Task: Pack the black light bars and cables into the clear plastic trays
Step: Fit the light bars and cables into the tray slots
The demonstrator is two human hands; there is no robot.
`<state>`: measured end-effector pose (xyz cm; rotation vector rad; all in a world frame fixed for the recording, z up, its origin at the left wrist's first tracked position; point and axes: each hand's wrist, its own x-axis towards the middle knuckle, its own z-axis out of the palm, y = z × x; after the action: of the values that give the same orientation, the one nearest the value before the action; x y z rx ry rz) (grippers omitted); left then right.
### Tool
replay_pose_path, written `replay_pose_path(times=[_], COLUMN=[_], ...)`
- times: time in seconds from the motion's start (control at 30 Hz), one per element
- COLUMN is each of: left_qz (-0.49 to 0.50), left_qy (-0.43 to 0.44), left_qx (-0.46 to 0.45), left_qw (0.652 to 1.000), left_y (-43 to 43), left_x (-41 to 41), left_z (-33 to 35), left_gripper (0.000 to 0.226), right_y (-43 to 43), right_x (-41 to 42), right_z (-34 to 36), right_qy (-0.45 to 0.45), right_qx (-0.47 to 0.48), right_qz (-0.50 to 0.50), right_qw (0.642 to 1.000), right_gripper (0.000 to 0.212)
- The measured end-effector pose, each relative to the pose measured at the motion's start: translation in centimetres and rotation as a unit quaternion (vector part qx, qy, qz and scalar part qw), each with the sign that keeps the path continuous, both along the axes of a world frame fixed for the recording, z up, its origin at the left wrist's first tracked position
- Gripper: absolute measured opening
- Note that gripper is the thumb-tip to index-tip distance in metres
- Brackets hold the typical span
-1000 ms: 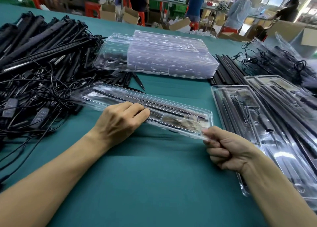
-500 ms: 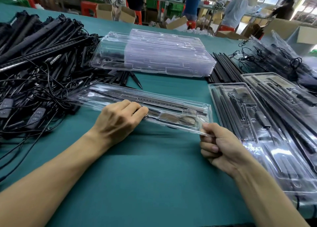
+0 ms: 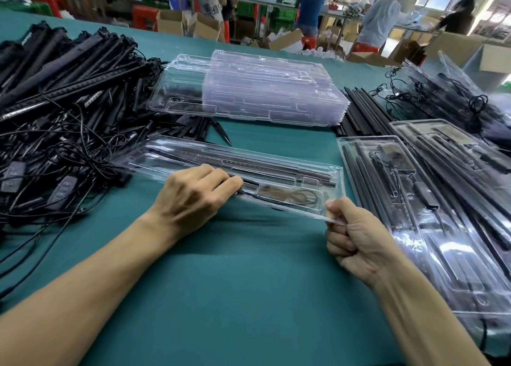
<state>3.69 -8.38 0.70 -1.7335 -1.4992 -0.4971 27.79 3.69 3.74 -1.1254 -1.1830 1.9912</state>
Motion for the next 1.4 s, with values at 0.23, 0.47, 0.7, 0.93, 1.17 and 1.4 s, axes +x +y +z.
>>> replay_pose_path(times=[0.23, 0.47, 0.7, 0.93, 1.17, 1.4], left_qz=[0.016, 0.046, 0.035, -0.042, -0.063, -0.017], left_qy=[0.000, 0.001, -0.016, -0.075, -0.826, -0.945], left_qx=[-0.003, 0.026, 0.011, -0.049, -0.345, -0.103], left_qw=[1.000, 0.999, 0.999, 0.995, 0.441, 0.310], left_y=[-0.1, -0.1, 0.2, -1.2, -0.1, 4.5], left_x=[0.2, 0.4, -0.1, 3.5, 14.9, 16.8], left_z=[0.1, 0.2, 0.0, 2.5, 3.8, 2.6], left_gripper=[0.029, 0.025, 0.025, 0.025, 0.031, 0.030], right_y=[-0.4, -0.3, 0.1, 0.1, 0.2, -0.1], right_x=[1.0, 0.2, 0.2, 0.7, 0.8, 1.3], right_z=[-0.4, 0.0, -0.1, -0.3, 0.0, 1.1], right_qy=[0.009, -0.001, -0.023, -0.061, -0.023, -0.101], right_qx=[-0.023, -0.032, -0.022, -0.018, -0.035, 0.079], right_qz=[0.041, 0.036, 0.031, 0.047, 0.054, 0.099], right_qw=[0.999, 0.999, 0.999, 0.997, 0.998, 0.987], right_gripper=[0.028, 0.051, 0.045, 0.041, 0.036, 0.049])
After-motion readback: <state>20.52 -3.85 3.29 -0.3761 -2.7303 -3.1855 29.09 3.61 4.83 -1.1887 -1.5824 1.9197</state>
